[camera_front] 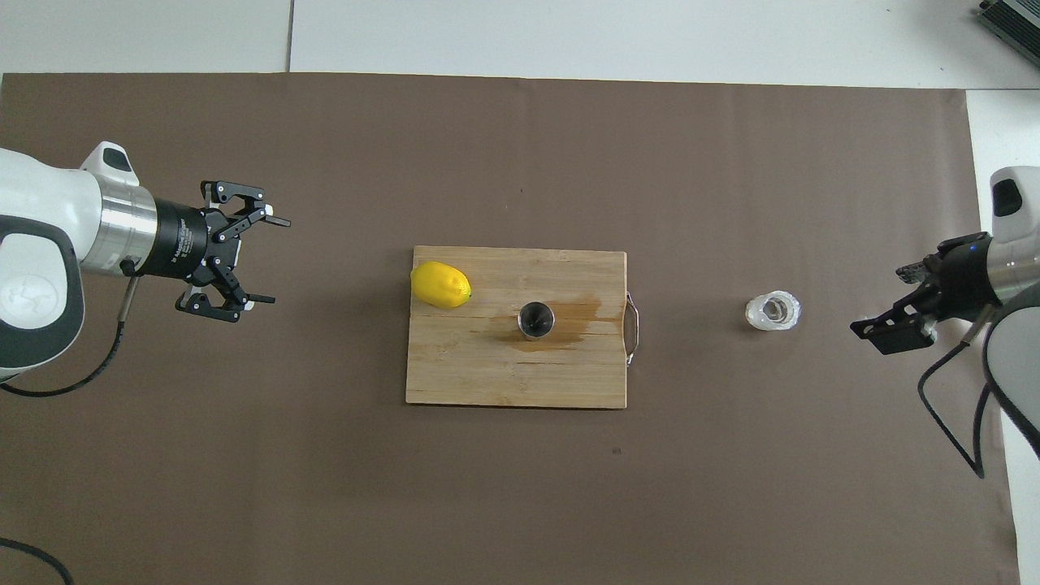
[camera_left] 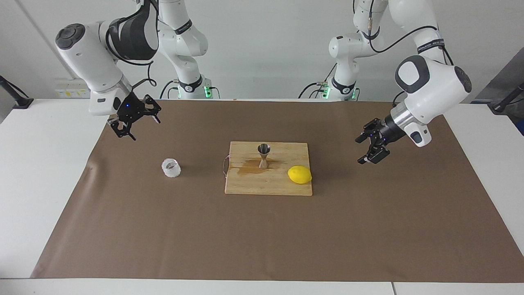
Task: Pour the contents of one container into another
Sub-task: 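Retract the left gripper while the right gripper reaches the glass cup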
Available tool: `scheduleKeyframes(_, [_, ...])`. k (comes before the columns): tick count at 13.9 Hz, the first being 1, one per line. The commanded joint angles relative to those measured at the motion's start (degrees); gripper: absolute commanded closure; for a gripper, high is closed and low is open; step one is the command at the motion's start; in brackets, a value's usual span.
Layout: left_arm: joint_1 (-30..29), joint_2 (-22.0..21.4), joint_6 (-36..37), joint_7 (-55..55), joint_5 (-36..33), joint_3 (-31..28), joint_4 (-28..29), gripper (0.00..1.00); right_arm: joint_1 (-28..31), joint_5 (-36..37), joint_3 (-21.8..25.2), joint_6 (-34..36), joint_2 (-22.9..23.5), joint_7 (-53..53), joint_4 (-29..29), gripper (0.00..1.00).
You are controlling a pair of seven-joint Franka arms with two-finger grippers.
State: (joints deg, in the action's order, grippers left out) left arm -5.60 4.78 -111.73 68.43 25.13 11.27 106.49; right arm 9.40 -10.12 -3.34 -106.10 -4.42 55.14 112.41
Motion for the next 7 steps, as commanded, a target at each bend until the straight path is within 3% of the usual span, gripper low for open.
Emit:
scheduleKeyframes(1, [-0.3,4.4,4.0,-2.8,-7.4,0.4,-8.2,0.00,2.3,-5.0,-0.4,-5.7,-1.5,12.1,6.5,0.00])
scheduleKeyframes(7, [-0.4,4.3,3.8,-16.2,-14.2,-0.5,-12.3,0.00,6.6,-14.8,-0.4,-11.9,3.4,36.5,11.4,0.00])
